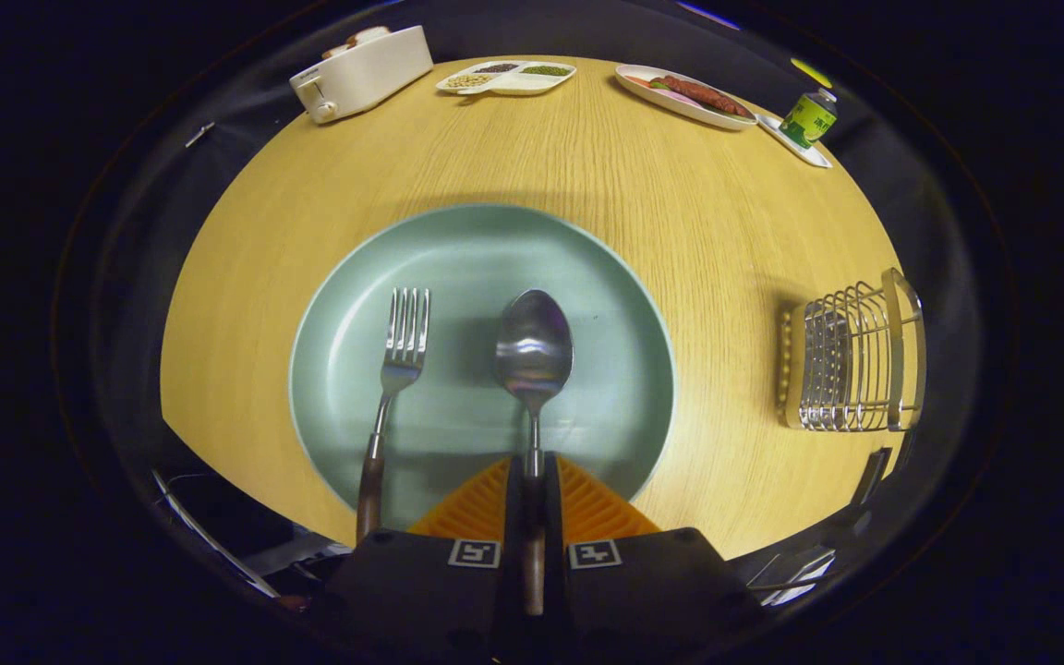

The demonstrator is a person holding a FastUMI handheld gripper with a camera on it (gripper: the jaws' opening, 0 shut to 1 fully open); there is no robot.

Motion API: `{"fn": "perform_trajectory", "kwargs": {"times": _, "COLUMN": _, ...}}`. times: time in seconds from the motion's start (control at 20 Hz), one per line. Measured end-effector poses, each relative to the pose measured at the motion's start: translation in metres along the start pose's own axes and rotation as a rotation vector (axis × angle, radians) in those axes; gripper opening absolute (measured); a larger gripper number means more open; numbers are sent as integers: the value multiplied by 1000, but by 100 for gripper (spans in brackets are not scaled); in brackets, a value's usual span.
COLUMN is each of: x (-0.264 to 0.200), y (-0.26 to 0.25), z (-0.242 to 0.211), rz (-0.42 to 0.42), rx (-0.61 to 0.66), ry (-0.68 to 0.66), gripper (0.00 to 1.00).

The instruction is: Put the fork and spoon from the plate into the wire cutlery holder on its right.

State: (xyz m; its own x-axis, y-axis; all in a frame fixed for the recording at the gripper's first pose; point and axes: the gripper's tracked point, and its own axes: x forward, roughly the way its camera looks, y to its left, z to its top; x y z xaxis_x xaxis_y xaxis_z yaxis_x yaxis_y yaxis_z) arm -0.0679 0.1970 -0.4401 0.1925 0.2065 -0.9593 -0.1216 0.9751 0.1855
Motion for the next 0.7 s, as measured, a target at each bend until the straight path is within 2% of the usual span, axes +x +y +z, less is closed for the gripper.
{"fn": "perform_trajectory", "kwargs": {"times": 0.35, "x": -54, "y": -18, "z": 31, "rz": 89, "rx": -21, "ry": -92, "gripper": 10}}
{"fn": "perform_trajectory", "kwargs": {"times": 0.55, "x": -79, "y": -35, "z": 38, "rz": 116, "rx": -48, "ry": -84, "gripper": 8}}
{"fn": "perform_trajectory", "kwargs": {"times": 0.7, "x": -108, "y": -44, "z": 44, "rz": 169, "rx": -52, "ry": -78, "gripper": 8}}
